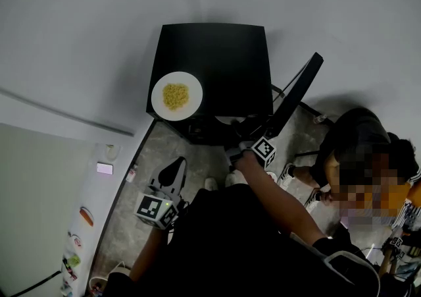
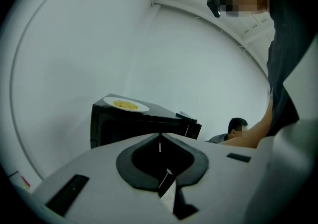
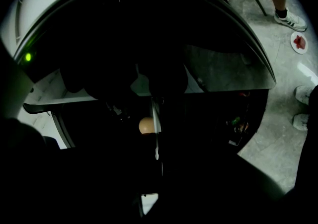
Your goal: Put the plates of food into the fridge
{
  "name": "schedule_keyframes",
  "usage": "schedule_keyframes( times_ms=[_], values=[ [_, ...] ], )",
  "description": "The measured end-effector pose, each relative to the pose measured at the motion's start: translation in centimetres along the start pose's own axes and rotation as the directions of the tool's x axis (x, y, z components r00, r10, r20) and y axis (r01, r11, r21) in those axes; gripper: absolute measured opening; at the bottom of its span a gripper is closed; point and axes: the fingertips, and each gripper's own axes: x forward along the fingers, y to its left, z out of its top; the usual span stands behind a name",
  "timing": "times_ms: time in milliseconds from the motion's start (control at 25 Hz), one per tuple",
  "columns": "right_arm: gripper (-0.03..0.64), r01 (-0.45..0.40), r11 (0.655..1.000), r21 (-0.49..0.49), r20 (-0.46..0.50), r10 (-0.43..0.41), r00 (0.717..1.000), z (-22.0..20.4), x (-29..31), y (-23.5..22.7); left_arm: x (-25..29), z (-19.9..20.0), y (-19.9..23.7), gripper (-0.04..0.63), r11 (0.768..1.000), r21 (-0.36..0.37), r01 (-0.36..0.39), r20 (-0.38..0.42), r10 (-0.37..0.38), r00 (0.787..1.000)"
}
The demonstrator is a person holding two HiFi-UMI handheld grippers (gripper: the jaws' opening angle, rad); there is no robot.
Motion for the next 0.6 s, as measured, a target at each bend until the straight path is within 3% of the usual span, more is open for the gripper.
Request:
schedule_keyframes(
  times_ms=[200,400,600],
  values=[
    [0.035,-0.008,1.000,-0.016,0.022,0.008,1.000,0.5,-0.2,0.0,0.0,-0.1,0.2,0.029,1.000,-0.001,-0.007,-0.004,0.007,1.000],
    [0.077,-0.002,0.999,-0.049,-0.022,0.000,1.000,0.2,-1.5,0.1,0.3,-0.2,0.1,0.029,1.000,-0.008,-0.008,-0.007,0.008,1.000],
    [0.064,-0.012,0.994,-0.106,-0.084,0.003,0.996,-0.2,-3.6,0.6,0.6,-0.2,-0.6,0.029,1.000,-0.005,0.002,0.006,-0.002,1.000]
  ],
)
